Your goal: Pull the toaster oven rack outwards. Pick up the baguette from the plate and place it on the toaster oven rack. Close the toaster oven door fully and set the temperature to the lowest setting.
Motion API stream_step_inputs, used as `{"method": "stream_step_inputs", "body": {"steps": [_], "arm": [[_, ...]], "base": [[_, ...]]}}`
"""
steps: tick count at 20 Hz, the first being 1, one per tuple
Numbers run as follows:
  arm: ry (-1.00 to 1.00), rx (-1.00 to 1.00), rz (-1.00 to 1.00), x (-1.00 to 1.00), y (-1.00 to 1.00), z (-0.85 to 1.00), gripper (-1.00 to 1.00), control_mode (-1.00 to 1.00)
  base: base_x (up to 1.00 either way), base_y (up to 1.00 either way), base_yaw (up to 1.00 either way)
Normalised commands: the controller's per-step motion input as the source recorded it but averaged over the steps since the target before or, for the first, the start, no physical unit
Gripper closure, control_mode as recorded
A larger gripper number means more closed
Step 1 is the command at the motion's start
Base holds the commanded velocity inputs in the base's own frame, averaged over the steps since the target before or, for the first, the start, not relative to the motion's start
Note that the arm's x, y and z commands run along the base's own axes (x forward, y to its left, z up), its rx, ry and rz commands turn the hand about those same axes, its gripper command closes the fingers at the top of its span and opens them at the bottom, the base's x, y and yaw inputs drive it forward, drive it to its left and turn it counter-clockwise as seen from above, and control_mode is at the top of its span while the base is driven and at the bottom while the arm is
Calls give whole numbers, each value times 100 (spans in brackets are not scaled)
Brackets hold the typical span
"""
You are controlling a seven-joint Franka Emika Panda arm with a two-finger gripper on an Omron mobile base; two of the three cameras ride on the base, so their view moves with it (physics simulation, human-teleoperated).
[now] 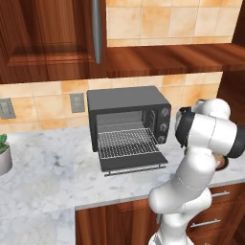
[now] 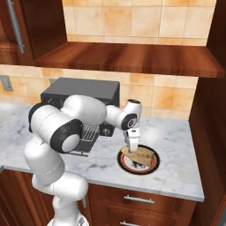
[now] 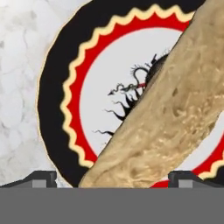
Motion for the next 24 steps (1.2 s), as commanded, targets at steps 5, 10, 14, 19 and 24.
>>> {"method": "stream_step_inputs", "body": {"steps": [5,10,14,19,24], "arm": [[4,0,-22,-38,0,-30,-100,-100],[0,0,-24,-36,0,-15,-100,-100],[0,0,-23,-2,0,-11,-100,-100],[1,0,-20,3,0,-20,-100,-100],[3,0,-15,2,0,-31,-100,-100]], "base": [[0,0,0],[0,0,0],[0,0,0],[0,0,0],[0,0,0]]}}
